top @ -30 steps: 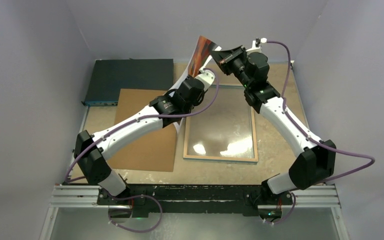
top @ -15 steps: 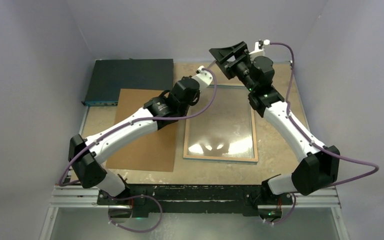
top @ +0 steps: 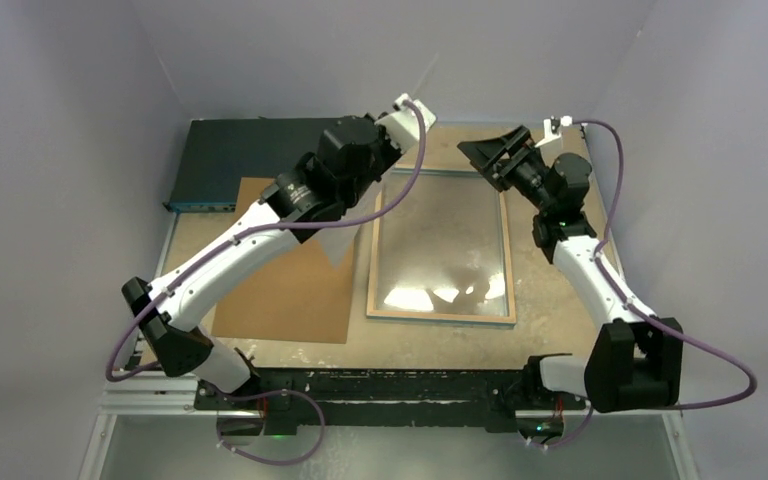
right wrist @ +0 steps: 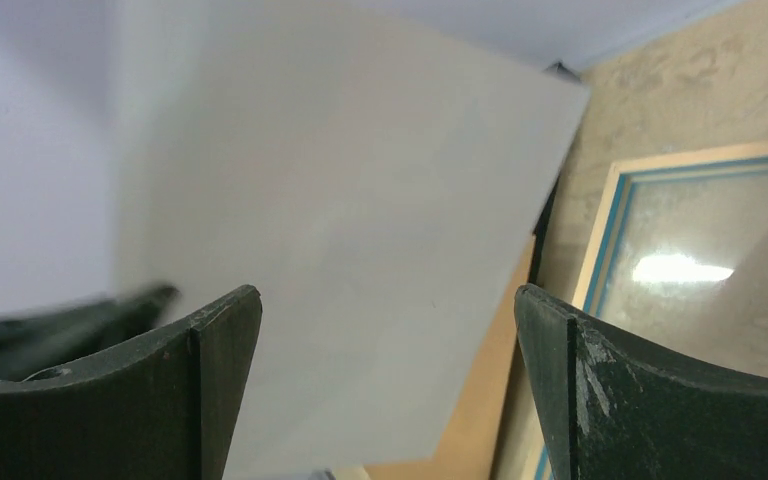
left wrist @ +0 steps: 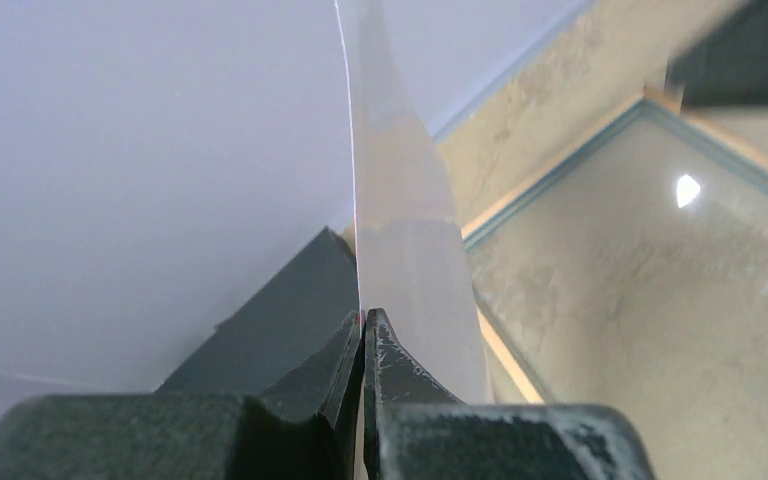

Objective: Put the photo into the frame

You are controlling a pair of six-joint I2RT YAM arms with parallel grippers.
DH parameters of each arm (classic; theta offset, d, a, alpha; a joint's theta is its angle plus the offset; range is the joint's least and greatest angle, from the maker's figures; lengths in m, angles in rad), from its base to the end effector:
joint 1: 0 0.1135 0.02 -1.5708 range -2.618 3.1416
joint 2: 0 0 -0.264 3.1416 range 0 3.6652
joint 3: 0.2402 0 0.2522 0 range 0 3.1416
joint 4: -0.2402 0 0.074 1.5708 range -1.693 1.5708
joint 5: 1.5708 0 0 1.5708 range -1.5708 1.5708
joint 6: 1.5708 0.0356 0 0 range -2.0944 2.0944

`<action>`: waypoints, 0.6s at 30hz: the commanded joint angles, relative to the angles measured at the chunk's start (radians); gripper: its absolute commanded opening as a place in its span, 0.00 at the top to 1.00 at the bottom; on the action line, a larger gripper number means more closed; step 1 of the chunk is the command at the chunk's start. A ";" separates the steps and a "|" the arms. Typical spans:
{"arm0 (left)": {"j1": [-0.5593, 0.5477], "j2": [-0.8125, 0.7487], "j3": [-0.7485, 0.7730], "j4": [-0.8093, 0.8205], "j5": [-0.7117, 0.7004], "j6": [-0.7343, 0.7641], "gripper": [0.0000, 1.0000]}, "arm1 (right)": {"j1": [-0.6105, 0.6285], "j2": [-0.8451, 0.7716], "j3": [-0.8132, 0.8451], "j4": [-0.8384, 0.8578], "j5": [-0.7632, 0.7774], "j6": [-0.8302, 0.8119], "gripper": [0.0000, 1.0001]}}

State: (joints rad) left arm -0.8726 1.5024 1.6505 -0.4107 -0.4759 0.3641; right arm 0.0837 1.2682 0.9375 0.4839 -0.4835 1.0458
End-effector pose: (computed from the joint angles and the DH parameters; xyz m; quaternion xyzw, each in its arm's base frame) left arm 0.2294 -0.2480 0.4449 0.3302 0.7116 0.0323 0.6193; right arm 0.2944 0.0413 0.3588 0.1313 0.6444 0.5261 0.5392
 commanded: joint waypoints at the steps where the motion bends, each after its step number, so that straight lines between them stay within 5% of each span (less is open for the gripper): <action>1: 0.004 0.050 0.230 -0.004 0.076 0.036 1.00 | 0.002 -0.005 -0.105 0.260 -0.143 0.006 0.01; 7: 0.004 0.135 0.450 -0.050 0.086 0.022 1.00 | 0.046 0.142 -0.278 0.783 -0.121 0.247 0.01; 13: -0.006 0.169 0.611 -0.102 0.125 -0.018 1.00 | 0.120 0.407 -0.158 1.128 -0.132 0.333 0.01; 16: -0.005 0.154 0.618 -0.094 0.121 -0.024 1.00 | 0.141 0.659 -0.020 1.497 -0.132 0.561 0.01; 18: -0.006 0.140 0.605 -0.086 0.117 -0.027 1.00 | 0.168 0.797 0.109 1.557 -0.143 0.612 0.01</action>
State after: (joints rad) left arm -0.8730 1.6714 2.2295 -0.5026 -0.3695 0.3595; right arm 0.2188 1.8542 0.8562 1.4284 -0.6048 1.4410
